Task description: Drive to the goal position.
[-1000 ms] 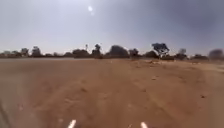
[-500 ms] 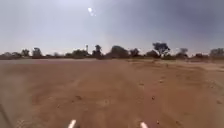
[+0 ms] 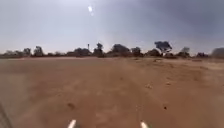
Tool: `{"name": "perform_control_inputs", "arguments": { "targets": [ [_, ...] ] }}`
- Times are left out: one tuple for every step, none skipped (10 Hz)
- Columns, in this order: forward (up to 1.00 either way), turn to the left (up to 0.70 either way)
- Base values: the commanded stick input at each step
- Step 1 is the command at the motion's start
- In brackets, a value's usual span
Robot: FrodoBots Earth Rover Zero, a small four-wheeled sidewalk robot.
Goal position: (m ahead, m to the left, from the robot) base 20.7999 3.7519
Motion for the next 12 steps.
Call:
{"name": "perform_control_inputs", "arguments": {
  "targets": [
    [0.70,0.00],
    [0.70,0.00],
    [0.70,0.00],
    [0.70,0.00],
    [0.70,0.00],
    [0.70,0.00],
    [0.70,0.00],
    [0.70,0.00],
    [0.70,0.00],
    [0.70,0.00],
    [0.70,0.00],
    [0.70,0.00]
  ]
}}
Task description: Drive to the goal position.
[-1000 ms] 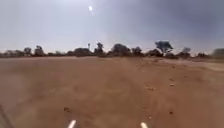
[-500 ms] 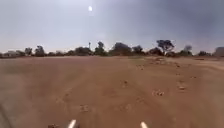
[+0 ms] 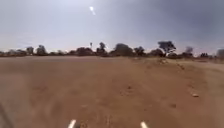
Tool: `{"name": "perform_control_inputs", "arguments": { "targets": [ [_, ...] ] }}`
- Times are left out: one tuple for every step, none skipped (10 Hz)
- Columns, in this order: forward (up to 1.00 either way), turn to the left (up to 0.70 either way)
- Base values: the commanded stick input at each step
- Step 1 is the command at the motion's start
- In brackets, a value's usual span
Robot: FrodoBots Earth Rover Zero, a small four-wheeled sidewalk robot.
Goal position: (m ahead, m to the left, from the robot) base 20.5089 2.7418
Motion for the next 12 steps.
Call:
{"name": "perform_control_inputs", "arguments": {
  "targets": [
    [0.70,0.00],
    [0.70,0.00],
    [0.70,0.00],
    [0.70,0.00],
    [0.70,0.00],
    [0.70,0.00],
    [0.70,0.00],
    [0.70,0.00],
    [0.70,0.00],
    [0.70,0.00],
    [0.70,0.00],
    [0.70,0.00]
  ]
}}
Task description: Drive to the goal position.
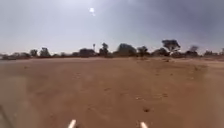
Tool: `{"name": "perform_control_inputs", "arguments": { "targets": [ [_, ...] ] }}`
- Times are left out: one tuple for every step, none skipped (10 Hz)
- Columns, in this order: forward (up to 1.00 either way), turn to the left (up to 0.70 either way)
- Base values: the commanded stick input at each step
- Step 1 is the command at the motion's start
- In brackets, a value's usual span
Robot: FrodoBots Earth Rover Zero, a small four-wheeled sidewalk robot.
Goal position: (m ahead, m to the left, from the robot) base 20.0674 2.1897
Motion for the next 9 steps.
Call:
{"name": "perform_control_inputs", "arguments": {
  "targets": [
    [0.70,0.00],
    [0.70,0.00],
    [0.70,0.00],
    [0.70,0.00],
    [0.70,0.00],
    [0.70,0.00],
    [0.70,0.00],
    [0.70,0.00],
    [0.70,0.00]
  ]
}}
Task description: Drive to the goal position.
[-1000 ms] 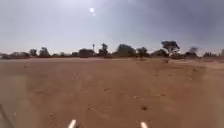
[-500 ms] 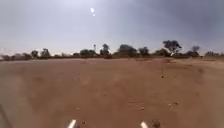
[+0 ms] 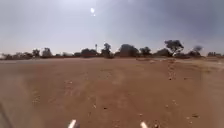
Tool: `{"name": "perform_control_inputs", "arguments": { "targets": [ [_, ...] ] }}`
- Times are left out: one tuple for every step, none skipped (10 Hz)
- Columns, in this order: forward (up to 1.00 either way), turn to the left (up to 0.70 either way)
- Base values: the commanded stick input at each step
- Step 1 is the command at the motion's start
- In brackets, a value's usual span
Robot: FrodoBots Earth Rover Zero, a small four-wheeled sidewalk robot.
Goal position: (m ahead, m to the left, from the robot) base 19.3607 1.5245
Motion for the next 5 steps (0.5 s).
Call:
{"name": "perform_control_inputs", "arguments": {
  "targets": [
    [0.70,0.00],
    [0.70,0.00],
    [0.70,0.00],
    [0.70,0.00],
    [0.70,0.00]
  ]
}}
